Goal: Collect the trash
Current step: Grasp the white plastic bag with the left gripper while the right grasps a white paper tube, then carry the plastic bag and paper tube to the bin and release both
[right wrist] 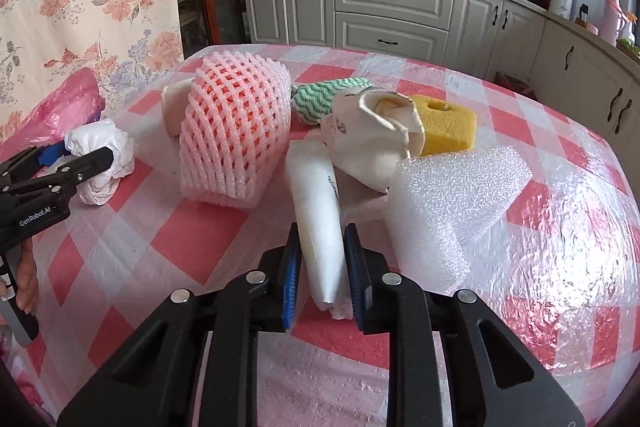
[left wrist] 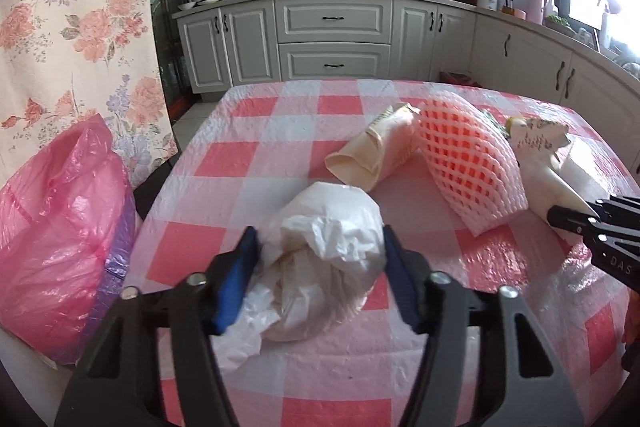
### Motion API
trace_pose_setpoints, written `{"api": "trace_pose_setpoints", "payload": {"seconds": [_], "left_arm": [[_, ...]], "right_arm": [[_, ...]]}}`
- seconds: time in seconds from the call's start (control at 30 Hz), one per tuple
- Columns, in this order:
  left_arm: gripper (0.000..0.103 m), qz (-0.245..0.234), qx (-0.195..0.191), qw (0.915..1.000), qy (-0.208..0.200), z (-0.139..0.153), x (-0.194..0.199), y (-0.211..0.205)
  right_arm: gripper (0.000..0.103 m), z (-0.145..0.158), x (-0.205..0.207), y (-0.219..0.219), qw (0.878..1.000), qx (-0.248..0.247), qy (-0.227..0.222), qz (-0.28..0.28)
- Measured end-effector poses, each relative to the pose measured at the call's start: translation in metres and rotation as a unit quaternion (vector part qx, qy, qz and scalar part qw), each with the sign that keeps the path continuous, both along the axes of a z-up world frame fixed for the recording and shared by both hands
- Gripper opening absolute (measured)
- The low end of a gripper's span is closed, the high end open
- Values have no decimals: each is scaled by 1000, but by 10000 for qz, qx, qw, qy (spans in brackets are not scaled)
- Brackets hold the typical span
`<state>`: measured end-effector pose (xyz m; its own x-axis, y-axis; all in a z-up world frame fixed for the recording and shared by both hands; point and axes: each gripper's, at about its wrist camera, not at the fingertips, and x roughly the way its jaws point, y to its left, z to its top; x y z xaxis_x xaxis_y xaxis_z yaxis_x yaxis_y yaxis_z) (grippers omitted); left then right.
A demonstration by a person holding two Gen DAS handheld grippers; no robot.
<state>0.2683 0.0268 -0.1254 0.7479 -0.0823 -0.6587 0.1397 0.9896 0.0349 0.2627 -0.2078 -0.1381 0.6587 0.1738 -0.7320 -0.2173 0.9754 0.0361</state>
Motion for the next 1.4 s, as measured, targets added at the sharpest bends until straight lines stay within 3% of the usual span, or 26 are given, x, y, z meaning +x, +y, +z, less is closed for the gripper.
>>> {"api": "trace_pose_setpoints", "payload": {"seconds": [0.17,0.77,1.4], "left_arm": [[44,-68,-34,9999,-102,1,-9,-3],[44,12,-94,9993,-362,11,-58,-2],[44,121,-182,9971,-730,31,-108,14]], "right_arm": [[18,4,-5,-3,9999,73,-133,-28],[18,13,-50,7,9991,245,-332,55],[18,44,-89,48,9961,286,-692,467]]}}
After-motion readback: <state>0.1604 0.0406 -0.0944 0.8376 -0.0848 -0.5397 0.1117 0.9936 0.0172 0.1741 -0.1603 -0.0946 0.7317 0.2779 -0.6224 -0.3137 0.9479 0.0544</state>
